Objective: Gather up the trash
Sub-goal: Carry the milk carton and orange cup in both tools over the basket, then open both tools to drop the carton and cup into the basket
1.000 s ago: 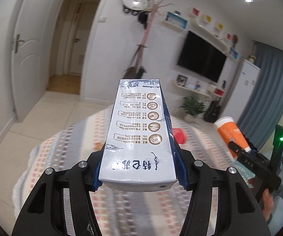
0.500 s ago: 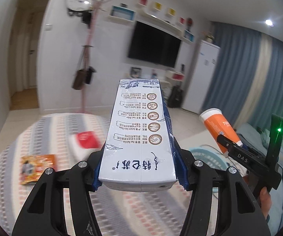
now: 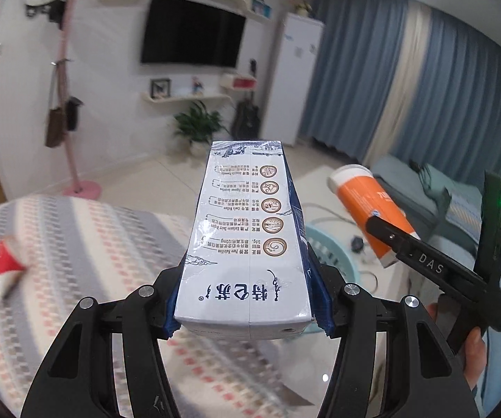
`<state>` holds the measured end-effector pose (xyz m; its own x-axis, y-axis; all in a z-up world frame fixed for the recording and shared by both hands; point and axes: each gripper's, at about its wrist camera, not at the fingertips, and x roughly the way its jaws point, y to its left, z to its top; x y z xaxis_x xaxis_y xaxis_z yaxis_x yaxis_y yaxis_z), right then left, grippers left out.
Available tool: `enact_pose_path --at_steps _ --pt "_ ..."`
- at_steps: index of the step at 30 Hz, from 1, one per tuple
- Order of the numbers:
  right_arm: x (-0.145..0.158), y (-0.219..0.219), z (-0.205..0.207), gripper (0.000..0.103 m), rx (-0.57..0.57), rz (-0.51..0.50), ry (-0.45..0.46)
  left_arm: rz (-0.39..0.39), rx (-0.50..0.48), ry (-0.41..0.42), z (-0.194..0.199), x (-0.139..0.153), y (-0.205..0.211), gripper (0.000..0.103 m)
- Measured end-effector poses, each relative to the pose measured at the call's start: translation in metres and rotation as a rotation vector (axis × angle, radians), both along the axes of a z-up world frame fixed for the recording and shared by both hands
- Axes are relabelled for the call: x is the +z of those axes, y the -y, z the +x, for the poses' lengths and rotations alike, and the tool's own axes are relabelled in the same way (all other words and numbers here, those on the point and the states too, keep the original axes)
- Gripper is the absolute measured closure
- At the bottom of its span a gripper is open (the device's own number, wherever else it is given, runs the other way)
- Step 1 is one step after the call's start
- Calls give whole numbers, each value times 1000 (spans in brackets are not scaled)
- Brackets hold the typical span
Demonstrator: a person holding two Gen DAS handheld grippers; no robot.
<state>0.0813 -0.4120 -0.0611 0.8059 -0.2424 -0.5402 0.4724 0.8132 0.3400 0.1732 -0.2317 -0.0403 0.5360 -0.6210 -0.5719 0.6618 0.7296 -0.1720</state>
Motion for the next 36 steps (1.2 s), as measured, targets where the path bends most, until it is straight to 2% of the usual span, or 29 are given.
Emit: enact_pose_path --at_steps 4,7,13,18,27,30,36 --pt "-37 21 13 37 10 67 -148 56 -46 -64 9 -28 39 47" --pt "-65 31 20 37 -4 99 -237 80 -57 -103 18 -44 53 47" --pt "-87 42 18 37 1 139 -266 135 -88 -132 28 -62 81 46" --pt "-83 45 16 37 -15 123 -271 110 -88 -141 27 -58 80 36" --pt "-71 40 10 37 -11 127 -259 75 -57 -157 15 -48 44 36" --pt "-59 30 9 37 15 127 -241 56 -42 -143 7 -38 30 36" --pt "-24 -2 8 37 71 51 -198 17 9 -94 -9 -13 -3 25"
